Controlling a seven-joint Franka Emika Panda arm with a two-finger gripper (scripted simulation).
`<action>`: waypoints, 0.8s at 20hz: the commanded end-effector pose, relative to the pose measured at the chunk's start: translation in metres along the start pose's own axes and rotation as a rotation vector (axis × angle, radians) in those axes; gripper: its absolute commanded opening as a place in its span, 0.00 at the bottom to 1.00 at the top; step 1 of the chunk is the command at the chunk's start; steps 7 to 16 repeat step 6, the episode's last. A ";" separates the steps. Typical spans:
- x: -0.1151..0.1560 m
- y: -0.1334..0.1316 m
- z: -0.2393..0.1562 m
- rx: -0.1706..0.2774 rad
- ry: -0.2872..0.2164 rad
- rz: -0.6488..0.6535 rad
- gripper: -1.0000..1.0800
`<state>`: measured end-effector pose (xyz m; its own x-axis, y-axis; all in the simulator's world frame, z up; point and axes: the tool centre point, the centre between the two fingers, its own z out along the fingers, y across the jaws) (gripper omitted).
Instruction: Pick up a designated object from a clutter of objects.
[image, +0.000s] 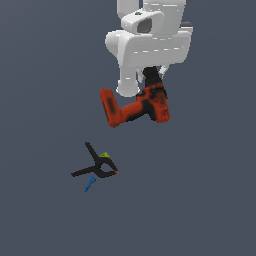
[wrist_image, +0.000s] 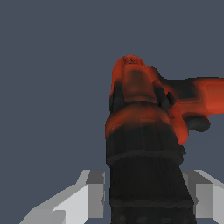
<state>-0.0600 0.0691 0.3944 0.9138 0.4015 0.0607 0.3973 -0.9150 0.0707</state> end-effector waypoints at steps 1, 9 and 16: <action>0.004 0.001 -0.012 -0.003 0.008 0.000 0.00; 0.006 0.001 -0.016 -0.003 0.008 0.000 0.00; 0.006 0.001 -0.016 -0.003 0.008 0.000 0.00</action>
